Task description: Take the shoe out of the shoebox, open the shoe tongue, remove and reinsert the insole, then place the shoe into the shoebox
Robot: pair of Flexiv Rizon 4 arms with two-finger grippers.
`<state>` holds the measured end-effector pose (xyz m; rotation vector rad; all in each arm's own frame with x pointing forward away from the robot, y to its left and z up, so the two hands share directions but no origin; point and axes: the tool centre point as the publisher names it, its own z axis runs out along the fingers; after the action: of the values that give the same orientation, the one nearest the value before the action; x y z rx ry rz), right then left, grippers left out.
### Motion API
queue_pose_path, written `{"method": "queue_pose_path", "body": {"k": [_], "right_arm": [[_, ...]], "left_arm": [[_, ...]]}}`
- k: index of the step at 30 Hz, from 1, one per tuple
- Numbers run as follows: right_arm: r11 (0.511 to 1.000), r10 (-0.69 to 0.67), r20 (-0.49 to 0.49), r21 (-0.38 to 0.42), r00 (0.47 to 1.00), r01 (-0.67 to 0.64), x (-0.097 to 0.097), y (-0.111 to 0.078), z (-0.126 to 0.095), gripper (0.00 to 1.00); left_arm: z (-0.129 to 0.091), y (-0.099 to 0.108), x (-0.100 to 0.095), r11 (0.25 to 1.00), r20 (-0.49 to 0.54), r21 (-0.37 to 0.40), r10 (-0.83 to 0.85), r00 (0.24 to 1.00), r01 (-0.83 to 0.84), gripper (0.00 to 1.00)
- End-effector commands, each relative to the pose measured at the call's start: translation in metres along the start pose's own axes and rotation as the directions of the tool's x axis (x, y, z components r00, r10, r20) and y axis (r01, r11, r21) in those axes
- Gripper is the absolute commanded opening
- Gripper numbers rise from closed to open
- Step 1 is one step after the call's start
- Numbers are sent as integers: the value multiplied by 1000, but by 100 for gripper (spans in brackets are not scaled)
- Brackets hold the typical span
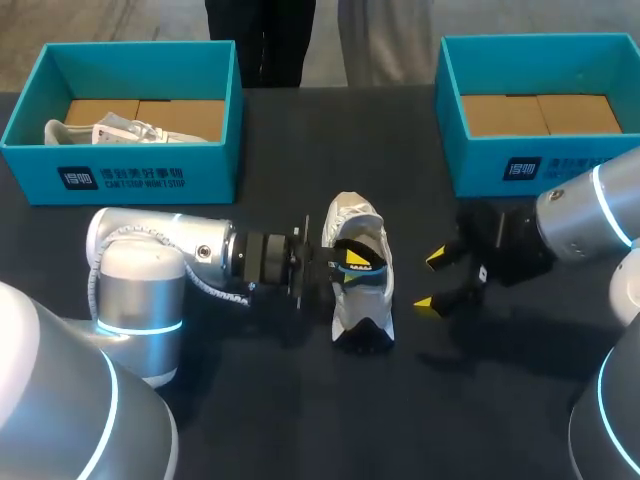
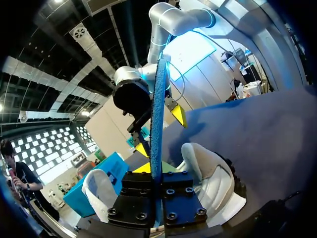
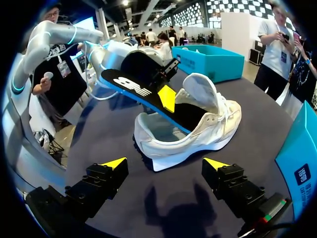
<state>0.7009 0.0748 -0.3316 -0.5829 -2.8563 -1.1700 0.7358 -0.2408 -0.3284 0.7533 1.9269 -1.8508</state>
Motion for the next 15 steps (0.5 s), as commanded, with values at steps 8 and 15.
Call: {"method": "queue_pose_path", "body": {"k": [8, 15], "right_arm": [[1000, 0, 7, -4, 1000, 0, 2, -3, 2, 100], [1000, 5, 9, -2, 1000, -5, 4, -4, 2, 100]], "left_arm": [[1, 16, 2, 1000, -28, -29, 10, 1000, -10, 0], [-3, 20, -1, 998, -19, -50, 22, 1000, -23, 21]]}}
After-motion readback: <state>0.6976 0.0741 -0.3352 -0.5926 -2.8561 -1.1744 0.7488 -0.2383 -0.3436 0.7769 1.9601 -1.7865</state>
